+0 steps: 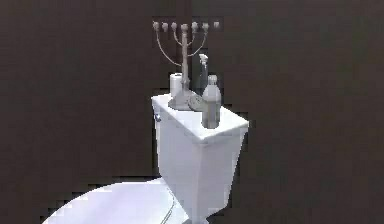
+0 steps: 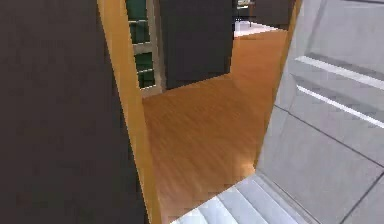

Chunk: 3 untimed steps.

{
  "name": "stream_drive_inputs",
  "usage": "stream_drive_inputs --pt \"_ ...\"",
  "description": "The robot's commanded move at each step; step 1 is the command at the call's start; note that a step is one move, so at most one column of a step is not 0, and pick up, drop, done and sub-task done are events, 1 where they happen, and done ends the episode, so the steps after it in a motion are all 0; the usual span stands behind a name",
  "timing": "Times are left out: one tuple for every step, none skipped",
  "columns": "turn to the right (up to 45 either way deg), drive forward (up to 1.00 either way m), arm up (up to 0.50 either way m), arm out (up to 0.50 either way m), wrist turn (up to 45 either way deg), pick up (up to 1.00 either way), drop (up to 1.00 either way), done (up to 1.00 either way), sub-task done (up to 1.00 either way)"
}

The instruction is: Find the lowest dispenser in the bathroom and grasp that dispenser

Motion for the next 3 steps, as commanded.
stream_drive_inputs --pt "-45.0 0.0 0.0 0.0 0.0 0.0 0.0 0.0 0.0" --pt "-45.0 0.0 0.0 0.0 0.0 0.0 0.0 0.0 0.0" --pt "-33.0 0.0 0.0 0.0 0.0 0.0 0.0 0.0 0.0"
